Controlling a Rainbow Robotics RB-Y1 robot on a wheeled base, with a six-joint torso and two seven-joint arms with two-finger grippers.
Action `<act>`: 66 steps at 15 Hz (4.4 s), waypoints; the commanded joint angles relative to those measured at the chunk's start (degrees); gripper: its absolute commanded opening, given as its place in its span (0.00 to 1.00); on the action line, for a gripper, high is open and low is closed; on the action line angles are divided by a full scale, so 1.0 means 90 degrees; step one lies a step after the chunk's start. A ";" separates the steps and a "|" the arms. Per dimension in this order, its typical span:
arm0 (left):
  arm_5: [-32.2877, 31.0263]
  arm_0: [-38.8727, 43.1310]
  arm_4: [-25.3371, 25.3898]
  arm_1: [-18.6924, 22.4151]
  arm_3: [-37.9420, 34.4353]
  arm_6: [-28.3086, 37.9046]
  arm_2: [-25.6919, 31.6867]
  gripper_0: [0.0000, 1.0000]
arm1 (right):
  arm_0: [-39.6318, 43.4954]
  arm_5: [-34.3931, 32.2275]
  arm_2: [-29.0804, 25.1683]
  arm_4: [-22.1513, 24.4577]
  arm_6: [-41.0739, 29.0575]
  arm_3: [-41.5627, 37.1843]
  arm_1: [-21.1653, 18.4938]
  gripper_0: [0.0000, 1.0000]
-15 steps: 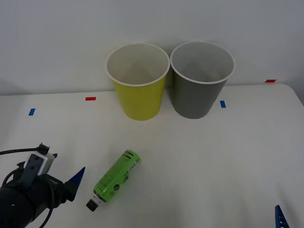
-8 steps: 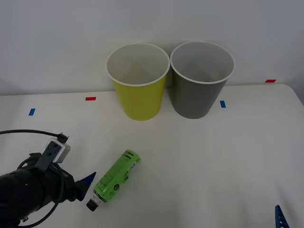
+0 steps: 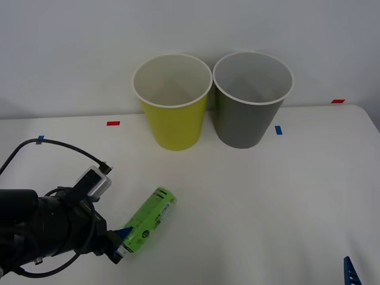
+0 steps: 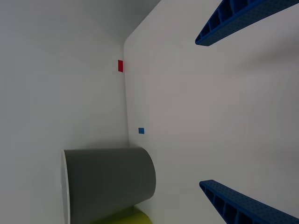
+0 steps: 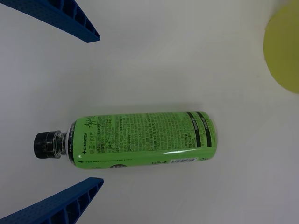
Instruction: Put cans in the gray bin and PET bottles in the light green bin.
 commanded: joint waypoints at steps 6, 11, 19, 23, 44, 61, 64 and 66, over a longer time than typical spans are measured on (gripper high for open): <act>0.0847 -0.0915 -0.1017 -0.0421 -0.0004 0.0899 -0.1192 1.00 | 0.0000 0.0000 0.0000 0.0000 0.0000 0.0000 0.0000 1.00; 0.0856 -0.1452 -0.1154 -0.0509 0.0202 0.1299 -0.1875 1.00 | 0.0000 0.0000 0.0000 0.0000 0.0000 0.0000 0.0000 1.00; 0.1638 -0.2331 -0.1759 -0.1193 0.0729 0.1543 -0.2647 1.00 | 0.0000 0.0000 0.0000 0.0000 0.0000 0.0000 0.0000 1.00; 0.1872 -0.2487 -0.1789 -0.1593 0.0944 0.1622 -0.2647 1.00 | 0.0000 0.0000 0.0000 0.0000 0.0000 0.0000 0.0000 1.00; 0.2634 -0.3669 -0.2287 -0.2677 0.2526 0.2442 -0.3320 1.00 | 0.0000 0.0000 0.0000 0.0000 0.0000 0.0000 0.0000 1.00; 0.2624 -0.3698 -0.2697 -0.2823 0.3287 0.2373 -0.3486 1.00 | 0.0000 0.0000 0.0000 0.0000 0.0000 0.0000 0.0000 1.00; 0.2605 -0.3698 -0.2677 -0.2882 0.3336 0.2373 -0.3486 1.00 | 0.0000 0.0000 0.0000 0.0000 0.0000 0.0000 0.0000 1.00; 0.2575 -0.3708 -0.2619 -0.2882 0.3444 0.2344 -0.3486 1.00 | 0.0000 0.0000 0.0000 0.0000 0.0000 0.0000 0.0000 1.00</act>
